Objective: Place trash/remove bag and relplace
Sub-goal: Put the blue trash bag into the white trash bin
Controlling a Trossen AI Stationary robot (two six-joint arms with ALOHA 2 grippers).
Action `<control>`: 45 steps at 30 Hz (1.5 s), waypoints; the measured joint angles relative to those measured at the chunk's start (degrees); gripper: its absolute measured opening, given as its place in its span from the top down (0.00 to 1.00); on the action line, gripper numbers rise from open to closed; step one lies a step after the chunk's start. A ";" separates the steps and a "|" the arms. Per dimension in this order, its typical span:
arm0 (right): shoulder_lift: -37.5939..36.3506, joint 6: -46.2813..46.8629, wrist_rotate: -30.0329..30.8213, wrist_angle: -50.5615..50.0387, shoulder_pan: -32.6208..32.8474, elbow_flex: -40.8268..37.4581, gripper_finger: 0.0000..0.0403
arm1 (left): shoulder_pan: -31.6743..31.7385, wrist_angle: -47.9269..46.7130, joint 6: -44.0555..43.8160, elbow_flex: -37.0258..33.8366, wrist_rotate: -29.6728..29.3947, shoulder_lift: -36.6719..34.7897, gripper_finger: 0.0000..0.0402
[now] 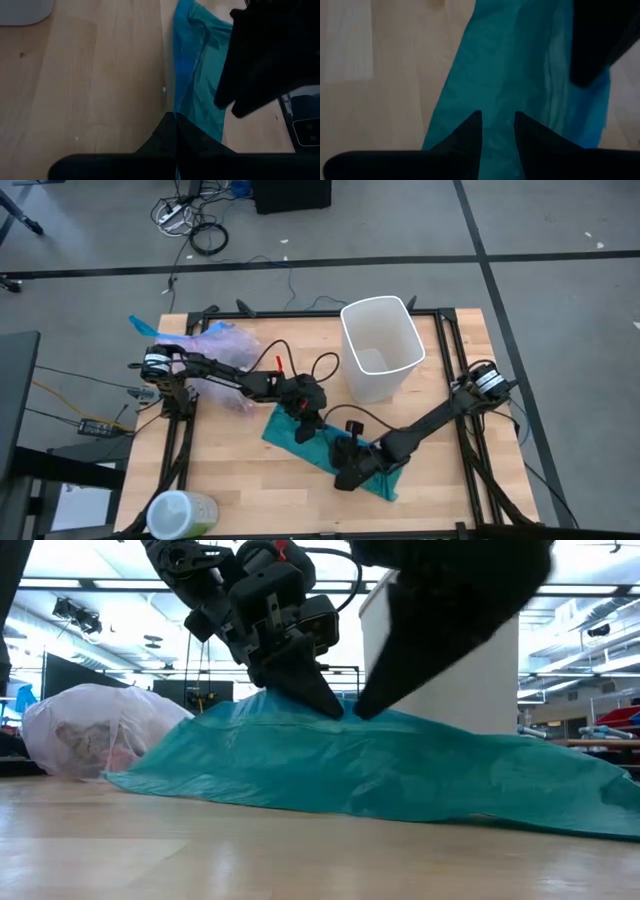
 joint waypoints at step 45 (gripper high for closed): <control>0.00 2.17 -11.31 -3.40 -6.06 -3.90 0.98 | -0.28 1.24 0.92 0.00 1.07 0.00 1.00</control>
